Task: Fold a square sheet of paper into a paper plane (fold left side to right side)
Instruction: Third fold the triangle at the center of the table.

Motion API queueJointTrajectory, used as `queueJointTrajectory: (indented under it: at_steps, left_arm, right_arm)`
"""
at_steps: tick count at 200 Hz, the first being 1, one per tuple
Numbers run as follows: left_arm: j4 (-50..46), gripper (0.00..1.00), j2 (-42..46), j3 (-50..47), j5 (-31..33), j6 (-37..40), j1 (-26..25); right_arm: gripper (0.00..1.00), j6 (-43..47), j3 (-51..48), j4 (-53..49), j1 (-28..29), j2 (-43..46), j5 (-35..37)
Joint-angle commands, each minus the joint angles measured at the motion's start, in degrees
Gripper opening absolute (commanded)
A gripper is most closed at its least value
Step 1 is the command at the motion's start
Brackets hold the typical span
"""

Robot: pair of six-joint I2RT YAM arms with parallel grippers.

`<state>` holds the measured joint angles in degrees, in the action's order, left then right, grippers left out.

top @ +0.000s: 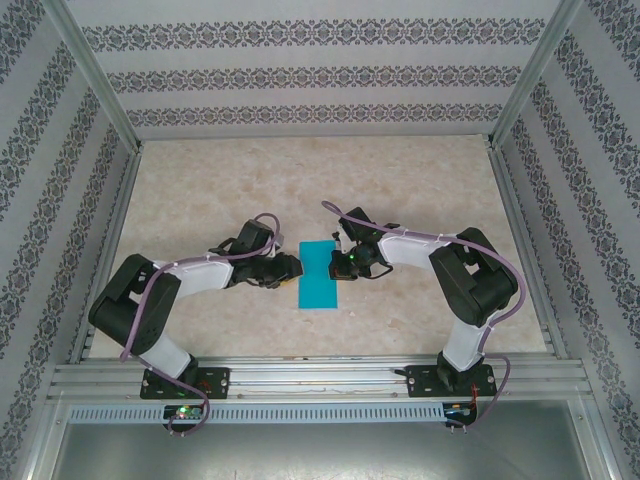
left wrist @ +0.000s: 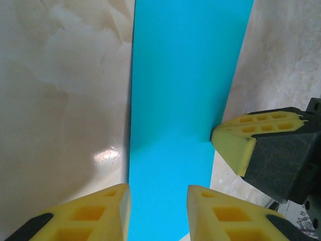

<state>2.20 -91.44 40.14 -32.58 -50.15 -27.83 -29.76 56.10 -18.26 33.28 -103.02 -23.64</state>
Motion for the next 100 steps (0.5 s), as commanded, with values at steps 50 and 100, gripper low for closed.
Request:
queueJointTrajectory:
  at_steps: [50, 100]
  left_arm:
    - [-3.7, 0.34, -3.1, 2.7, 2.0, 1.6, -2.0]
    - [-5.2, 0.31, -4.9, 3.7, 2.0, 2.1, -2.7]
  right_arm:
    - [0.0, 0.6, -1.3, -1.0, 0.6, -0.6, 2.2]
    - [0.0, 0.5, -1.3, -1.1, 0.6, -0.4, 2.4]
